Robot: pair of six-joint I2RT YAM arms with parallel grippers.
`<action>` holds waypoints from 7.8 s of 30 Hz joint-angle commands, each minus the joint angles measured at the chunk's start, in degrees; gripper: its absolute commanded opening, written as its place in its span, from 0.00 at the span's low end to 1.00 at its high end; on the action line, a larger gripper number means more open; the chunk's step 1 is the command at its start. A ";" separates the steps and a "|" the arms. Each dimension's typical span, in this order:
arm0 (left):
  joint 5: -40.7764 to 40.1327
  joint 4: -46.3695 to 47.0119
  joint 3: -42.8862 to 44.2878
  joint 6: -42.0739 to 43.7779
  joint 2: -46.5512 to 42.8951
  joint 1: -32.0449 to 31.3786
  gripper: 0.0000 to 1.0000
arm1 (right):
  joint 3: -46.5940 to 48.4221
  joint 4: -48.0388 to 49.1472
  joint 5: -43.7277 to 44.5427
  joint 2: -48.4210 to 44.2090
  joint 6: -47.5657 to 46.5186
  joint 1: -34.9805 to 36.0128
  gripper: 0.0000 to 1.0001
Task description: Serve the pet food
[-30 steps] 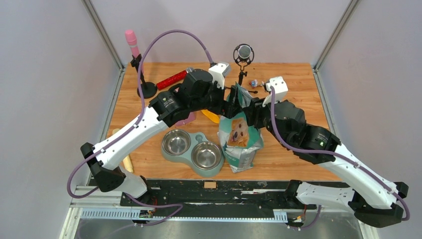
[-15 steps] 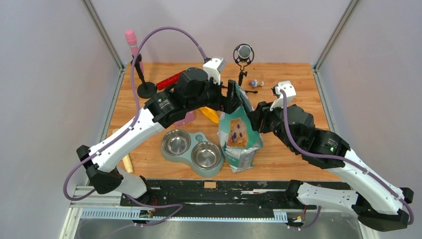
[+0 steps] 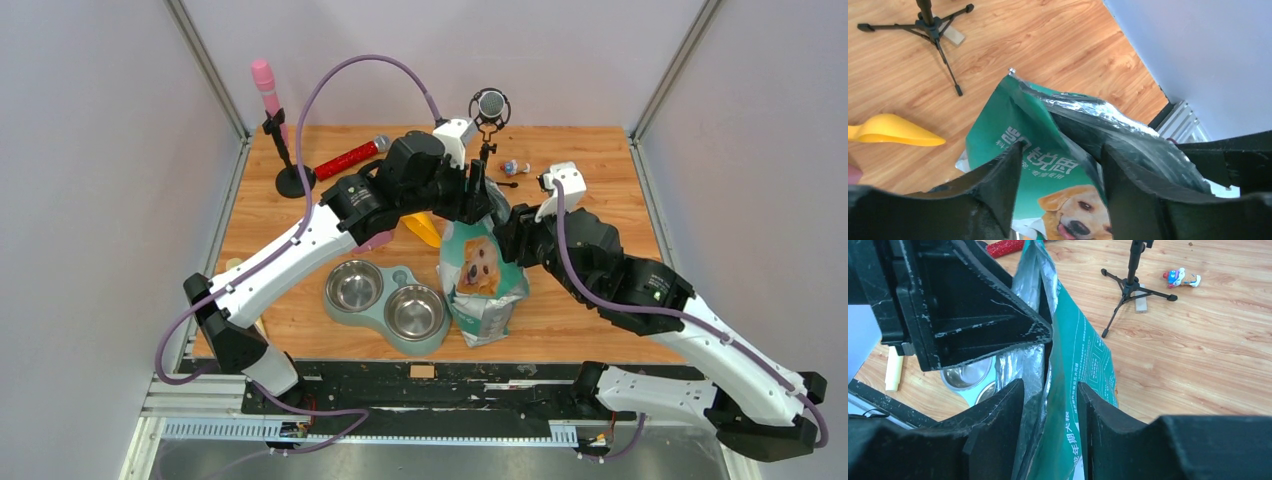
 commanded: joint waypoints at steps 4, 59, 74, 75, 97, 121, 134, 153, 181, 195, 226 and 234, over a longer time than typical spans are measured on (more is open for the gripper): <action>4.80 0.21 0.24 -0.37 -0.61 -0.22 0.11 | 0.82 2.16 6.23 1.29 0.14 0.22 0.45; -2.84 -9.50 34.37 10.03 19.52 0.05 1.00 | 5.13 13.77 15.57 3.29 -16.18 -31.37 0.37; -0.07 4.17 3.55 8.50 -1.73 0.05 1.00 | 5.45 13.05 2.74 3.88 -15.02 -35.85 0.86; -0.66 4.28 3.00 8.55 -2.20 0.01 1.00 | 5.65 13.03 2.29 3.84 -14.77 -35.83 0.90; -29.41 -0.52 -21.79 5.21 -22.31 0.08 1.00 | 6.40 17.58 -54.93 11.84 -12.74 -32.04 1.00; -36.23 -3.47 -39.29 0.70 -41.76 2.42 1.00 | -4.60 42.60 -42.62 52.55 -8.66 -23.18 0.76; -36.43 -6.44 -40.62 -2.39 -44.47 2.42 1.00 | -7.32 53.45 -40.52 59.89 -8.61 -22.28 0.60; -32.42 -4.79 -41.99 -4.04 -44.67 2.37 1.00 | -17.44 43.83 -32.06 38.89 -2.89 -21.79 0.00; 6.67 14.52 -46.40 1.51 -37.33 19.96 1.00 | -17.30 15.17 -39.48 2.54 6.67 -25.67 0.00; 25.93 30.72 -55.41 -6.46 -45.78 25.69 1.00 | -8.56 20.00 -62.58 3.30 16.99 -35.91 0.00; 39.77 64.78 -59.91 -26.99 -40.64 26.32 0.99 | -16.41 40.61 -72.71 1.35 32.65 -37.90 0.00; 35.92 58.55 -59.11 -24.36 -42.84 26.32 0.95 | -16.89 38.40 -67.88 0.77 37.27 -38.88 0.00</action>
